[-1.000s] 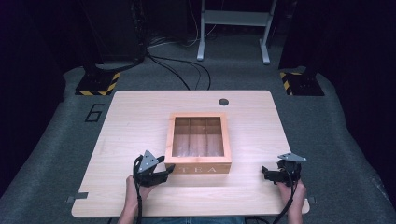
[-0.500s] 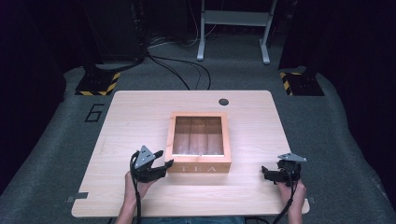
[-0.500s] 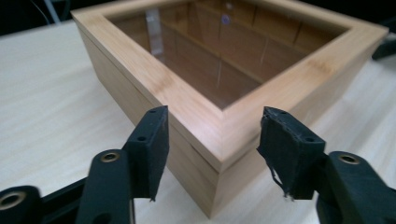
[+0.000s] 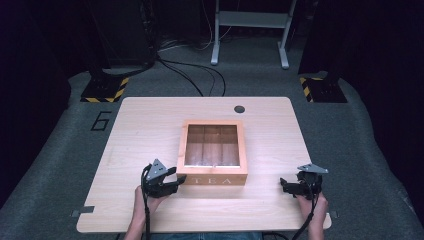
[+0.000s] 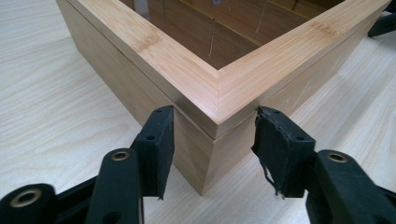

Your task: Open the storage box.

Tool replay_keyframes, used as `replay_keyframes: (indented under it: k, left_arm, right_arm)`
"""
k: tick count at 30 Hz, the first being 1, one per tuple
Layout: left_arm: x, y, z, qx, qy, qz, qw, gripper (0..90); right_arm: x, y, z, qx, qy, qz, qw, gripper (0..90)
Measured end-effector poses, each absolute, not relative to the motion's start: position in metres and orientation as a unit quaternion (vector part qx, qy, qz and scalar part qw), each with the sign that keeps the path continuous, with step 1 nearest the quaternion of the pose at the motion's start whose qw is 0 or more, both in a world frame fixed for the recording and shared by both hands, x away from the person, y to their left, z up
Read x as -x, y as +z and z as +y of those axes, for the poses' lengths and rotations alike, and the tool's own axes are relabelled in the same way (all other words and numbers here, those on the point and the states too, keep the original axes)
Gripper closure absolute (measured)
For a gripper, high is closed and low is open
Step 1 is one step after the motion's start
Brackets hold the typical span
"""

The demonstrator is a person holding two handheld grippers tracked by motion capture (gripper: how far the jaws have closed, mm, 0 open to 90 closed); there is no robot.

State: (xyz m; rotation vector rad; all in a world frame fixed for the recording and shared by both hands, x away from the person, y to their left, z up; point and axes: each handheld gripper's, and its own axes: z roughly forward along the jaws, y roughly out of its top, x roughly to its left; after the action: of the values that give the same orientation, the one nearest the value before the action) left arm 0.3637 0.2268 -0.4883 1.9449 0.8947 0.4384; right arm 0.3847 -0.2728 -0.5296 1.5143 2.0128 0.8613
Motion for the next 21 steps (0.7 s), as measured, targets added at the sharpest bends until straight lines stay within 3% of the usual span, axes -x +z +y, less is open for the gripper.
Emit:
replay_keyframes:
  k: [5,21]
  left_arm:
    - [-0.3629,-0.4883,0.2265,-0.786,0.187,0.369,0.46,56.3]
    - [-0.3695,-0.4883,0.2222,-0.776,0.194,0.375,0.468,57.7]
  right_arm:
    - [-0.3847,-0.5296,-0.2728,-0.553,0.314,0.734,0.238,2.5]
    - [-0.3847,-0.5296,-0.2728,-0.552,0.314,0.734,0.238,2.5]
